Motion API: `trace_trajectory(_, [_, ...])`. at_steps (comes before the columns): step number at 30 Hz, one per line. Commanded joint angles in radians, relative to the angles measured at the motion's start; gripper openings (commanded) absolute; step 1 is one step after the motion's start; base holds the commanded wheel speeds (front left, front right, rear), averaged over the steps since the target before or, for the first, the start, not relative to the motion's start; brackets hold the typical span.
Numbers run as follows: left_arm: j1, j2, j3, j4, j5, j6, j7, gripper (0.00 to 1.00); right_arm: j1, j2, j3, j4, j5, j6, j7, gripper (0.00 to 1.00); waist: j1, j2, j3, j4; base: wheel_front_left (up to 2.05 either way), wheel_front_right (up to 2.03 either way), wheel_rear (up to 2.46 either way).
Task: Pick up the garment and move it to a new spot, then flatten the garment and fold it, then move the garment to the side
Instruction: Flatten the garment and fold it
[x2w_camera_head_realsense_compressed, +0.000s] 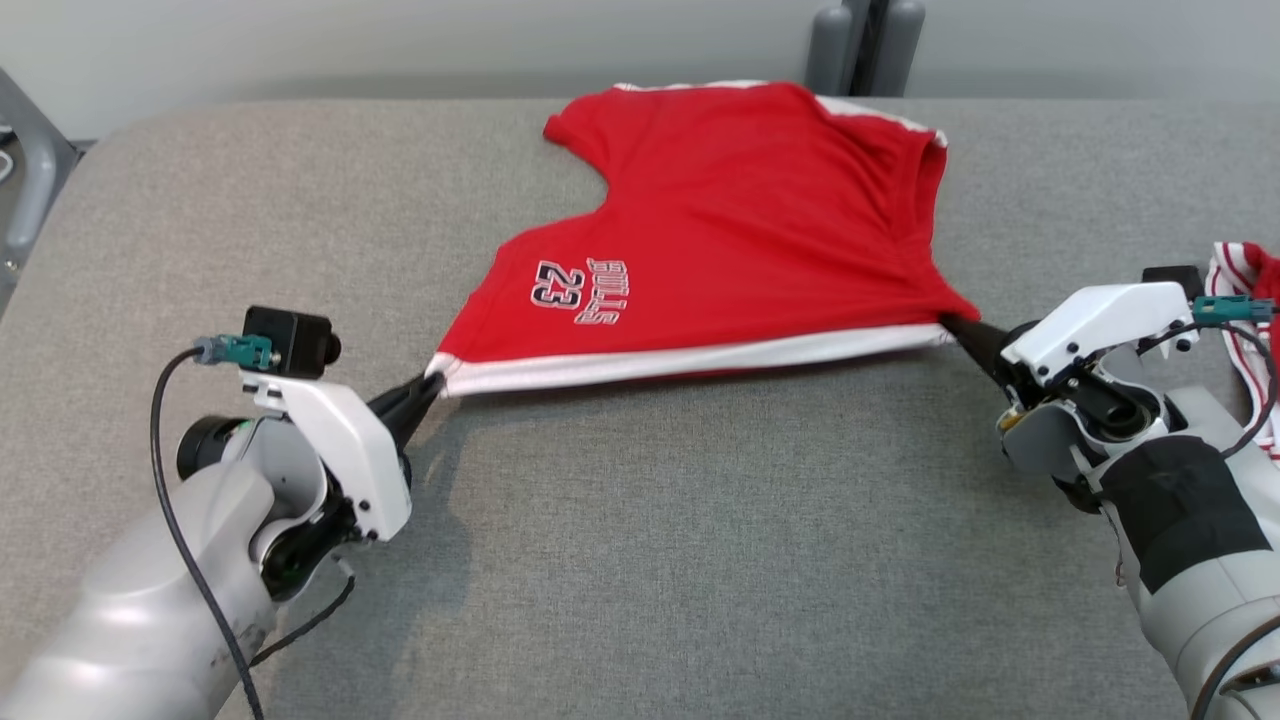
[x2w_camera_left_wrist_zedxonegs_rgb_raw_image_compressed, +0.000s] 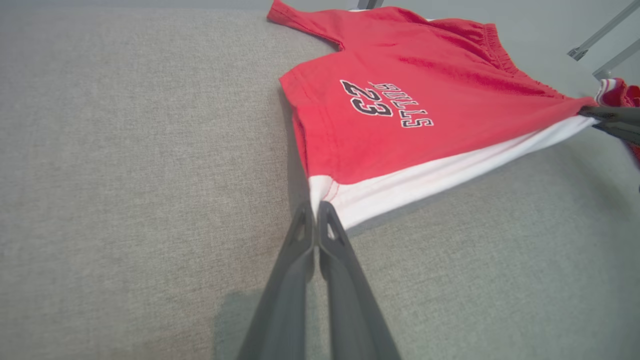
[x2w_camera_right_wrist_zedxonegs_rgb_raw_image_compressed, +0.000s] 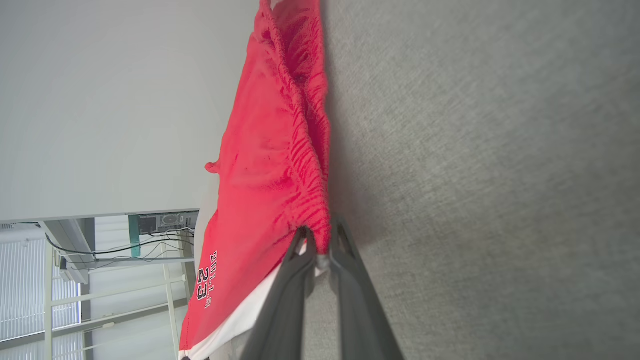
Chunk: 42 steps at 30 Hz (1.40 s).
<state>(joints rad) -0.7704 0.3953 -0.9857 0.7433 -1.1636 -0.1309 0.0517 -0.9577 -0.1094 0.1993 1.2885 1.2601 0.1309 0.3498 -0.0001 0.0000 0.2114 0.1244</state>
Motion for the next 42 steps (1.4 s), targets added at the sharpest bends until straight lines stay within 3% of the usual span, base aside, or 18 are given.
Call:
trace_trajectory(1, [0.017,0.026,-0.007,-0.007,-0.008,0.001,0.006,0.00,0.014,-0.012,0.001,0.002,-0.010,0.000,0.022,0.00,0.0001,0.0000,-0.020,-0.001,0.00,0.00,0.00])
trace_trajectory(17, [0.192,0.204,-0.088,-0.263,-0.173,0.001,0.116,0.00,0.129,-0.029,-0.005,0.003,-0.097,0.000,0.281,0.00,0.0001,0.0000,-0.150,-0.001,0.00,0.00,0.00])
trace_trajectory(25, [0.296,0.329,-0.088,-0.453,-0.274,0.000,0.142,0.00,0.181,-0.022,-0.001,-0.010,-0.083,0.000,0.425,0.00,0.0001,0.0000,-0.199,-0.005,0.00,0.00,0.00])
trace_trajectory(34, [0.393,0.403,-0.087,-0.566,-0.318,0.007,0.115,0.00,0.288,-0.042,-0.006,-0.089,-0.054,0.000,0.513,0.00,0.0001,0.0000,-0.242,-0.015,0.00,0.00,0.00])
trace_trajectory(42, [0.479,0.472,-0.111,-0.721,-0.335,0.028,0.114,0.00,0.458,-0.082,-0.047,-0.271,-0.008,0.000,0.545,0.00,0.0001,0.0000,-0.242,-0.024,0.00,0.00,0.00])
